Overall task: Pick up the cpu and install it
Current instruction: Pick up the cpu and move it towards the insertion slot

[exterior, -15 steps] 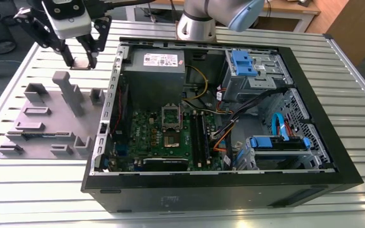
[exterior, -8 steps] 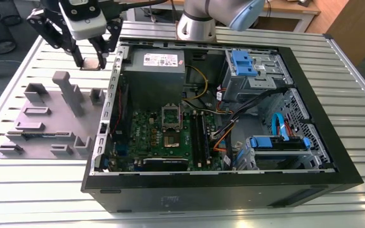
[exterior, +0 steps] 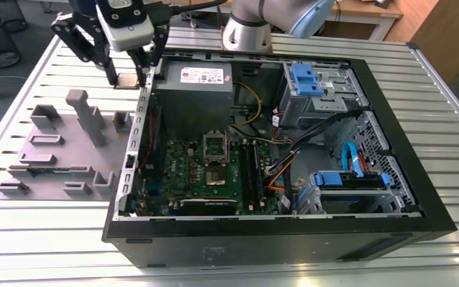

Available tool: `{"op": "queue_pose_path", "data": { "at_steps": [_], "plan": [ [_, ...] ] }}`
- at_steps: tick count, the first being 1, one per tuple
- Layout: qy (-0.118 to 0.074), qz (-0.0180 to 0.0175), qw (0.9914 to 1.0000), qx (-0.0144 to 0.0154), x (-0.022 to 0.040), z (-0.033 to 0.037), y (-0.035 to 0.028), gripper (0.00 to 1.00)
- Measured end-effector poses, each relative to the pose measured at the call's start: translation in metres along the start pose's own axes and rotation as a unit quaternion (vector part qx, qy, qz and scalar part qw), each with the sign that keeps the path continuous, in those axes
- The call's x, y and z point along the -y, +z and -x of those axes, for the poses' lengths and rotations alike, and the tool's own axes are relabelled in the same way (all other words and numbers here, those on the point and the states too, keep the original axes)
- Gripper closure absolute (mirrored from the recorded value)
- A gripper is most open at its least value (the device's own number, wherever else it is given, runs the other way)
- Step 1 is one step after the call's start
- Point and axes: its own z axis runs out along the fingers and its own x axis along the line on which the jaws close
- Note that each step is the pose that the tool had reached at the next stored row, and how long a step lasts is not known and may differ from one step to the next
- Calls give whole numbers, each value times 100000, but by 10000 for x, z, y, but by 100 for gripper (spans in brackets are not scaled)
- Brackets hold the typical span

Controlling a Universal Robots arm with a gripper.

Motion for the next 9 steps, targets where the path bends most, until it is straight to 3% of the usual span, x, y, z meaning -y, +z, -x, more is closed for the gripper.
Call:
{"op": "queue_pose_path", "data": {
  "at_steps": [9],
  "plan": [
    [2,-2,100000,-1,-6,227,1,53]
  ]
}}
